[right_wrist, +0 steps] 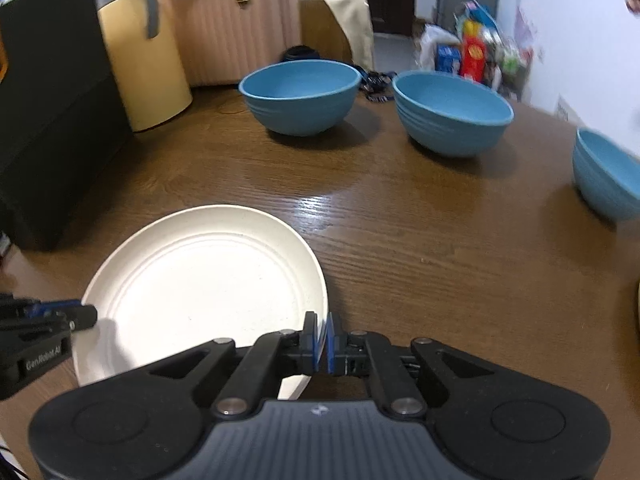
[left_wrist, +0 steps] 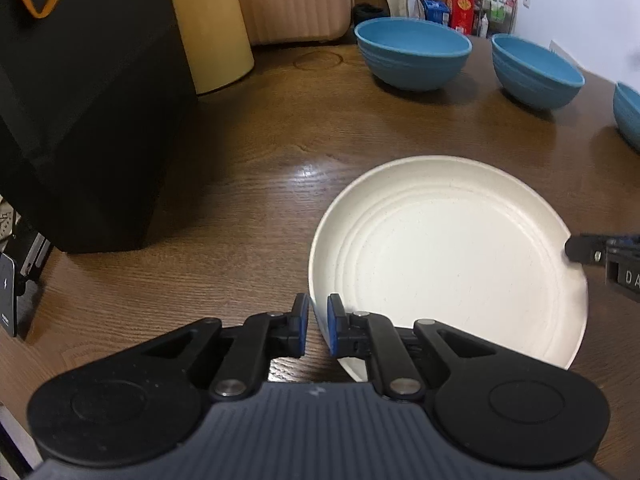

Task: Organize plates and bowls
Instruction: 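Open both grippers and release the stacked plates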

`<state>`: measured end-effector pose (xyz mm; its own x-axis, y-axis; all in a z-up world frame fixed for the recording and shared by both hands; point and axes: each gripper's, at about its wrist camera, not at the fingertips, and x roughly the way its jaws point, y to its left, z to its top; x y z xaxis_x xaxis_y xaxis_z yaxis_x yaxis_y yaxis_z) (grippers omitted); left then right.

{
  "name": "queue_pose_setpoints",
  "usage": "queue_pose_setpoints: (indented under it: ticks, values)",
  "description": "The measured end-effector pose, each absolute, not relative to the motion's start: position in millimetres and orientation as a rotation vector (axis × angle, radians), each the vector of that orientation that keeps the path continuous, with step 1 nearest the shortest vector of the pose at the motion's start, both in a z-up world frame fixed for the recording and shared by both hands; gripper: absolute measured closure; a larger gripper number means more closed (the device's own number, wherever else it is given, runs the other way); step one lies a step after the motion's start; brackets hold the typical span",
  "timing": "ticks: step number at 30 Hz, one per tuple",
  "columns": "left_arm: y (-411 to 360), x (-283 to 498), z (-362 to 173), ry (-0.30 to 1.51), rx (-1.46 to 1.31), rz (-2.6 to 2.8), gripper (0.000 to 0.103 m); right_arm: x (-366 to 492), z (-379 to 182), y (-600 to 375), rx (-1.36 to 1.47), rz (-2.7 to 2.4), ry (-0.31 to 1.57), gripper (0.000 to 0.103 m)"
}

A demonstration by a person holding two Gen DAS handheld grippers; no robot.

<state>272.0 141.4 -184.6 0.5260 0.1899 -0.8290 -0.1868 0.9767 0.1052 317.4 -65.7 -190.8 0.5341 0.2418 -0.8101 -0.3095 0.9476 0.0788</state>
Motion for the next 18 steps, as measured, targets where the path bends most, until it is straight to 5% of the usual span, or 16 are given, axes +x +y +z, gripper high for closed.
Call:
queue_pose_setpoints:
  ticks: [3,5,6,9,11,18]
  values:
    - [148.7,270.6,-173.8,0.973,-0.020,0.222,0.084,315.5,-182.0,-70.7,-0.057,0.299,0.936,0.085]
    - [154.5,269.2,-165.8,0.960,-0.044,0.225,0.052,313.5,-175.1,-75.8,-0.020,0.290,0.929,0.063]
    - [156.9,268.4,-162.0,0.951,-0.053,0.227,0.046,311.8,-171.5,-78.6,-0.004,0.281,0.923,0.042]
    - [161.5,263.9,-150.1,0.927,-0.079,0.205,0.017,303.7,-162.3,-87.8,0.038,0.263,0.893,0.009]
    - [163.7,260.4,-142.4,0.900,-0.124,0.185,0.001,296.4,-158.1,-95.1,0.062,0.240,0.886,0.003]
    - [147.5,264.0,-127.0,0.886,-0.133,0.141,0.000,271.4,-154.1,-112.4,0.110,0.176,0.894,0.000]
